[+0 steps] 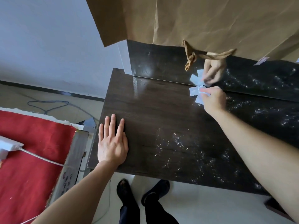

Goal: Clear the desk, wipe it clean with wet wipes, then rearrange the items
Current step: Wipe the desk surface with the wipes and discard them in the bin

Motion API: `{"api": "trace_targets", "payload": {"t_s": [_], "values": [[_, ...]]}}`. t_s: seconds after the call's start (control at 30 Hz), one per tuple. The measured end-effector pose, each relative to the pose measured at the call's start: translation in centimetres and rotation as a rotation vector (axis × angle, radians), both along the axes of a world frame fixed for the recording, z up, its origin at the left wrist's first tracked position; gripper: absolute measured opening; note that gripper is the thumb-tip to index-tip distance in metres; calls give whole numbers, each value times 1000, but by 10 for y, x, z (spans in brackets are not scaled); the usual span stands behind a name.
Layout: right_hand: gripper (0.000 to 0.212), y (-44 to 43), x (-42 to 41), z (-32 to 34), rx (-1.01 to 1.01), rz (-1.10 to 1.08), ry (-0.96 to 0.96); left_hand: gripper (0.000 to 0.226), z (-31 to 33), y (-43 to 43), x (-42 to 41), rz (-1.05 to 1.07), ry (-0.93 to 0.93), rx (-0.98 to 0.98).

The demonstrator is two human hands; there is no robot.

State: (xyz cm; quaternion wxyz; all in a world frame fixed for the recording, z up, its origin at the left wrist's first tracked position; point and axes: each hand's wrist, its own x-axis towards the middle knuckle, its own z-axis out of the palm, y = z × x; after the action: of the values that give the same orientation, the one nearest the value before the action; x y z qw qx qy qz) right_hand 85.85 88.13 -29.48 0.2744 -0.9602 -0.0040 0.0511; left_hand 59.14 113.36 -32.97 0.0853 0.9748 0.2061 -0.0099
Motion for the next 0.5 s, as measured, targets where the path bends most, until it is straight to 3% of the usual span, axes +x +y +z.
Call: {"api": "trace_targets", "payload": {"t_s": [0.17,0.3,0.33,0.4,0.5], "values": [[19,-10,-99,1,158,387,23,52,2,0,-1,-4,-4,-2],[26,-26,-128,21,105,652,541,53,4,-1,0,-1,5,-7],[29,-24,-114,24,145,603,520,54,5,-1,0,-1,5,-7],[29,-19,-70,25,183,367,266,54,6,-2,1,1,4,-4],[25,-4,-18,17,79,62,30,53,7,-2,1,2,-4,-4]]}}
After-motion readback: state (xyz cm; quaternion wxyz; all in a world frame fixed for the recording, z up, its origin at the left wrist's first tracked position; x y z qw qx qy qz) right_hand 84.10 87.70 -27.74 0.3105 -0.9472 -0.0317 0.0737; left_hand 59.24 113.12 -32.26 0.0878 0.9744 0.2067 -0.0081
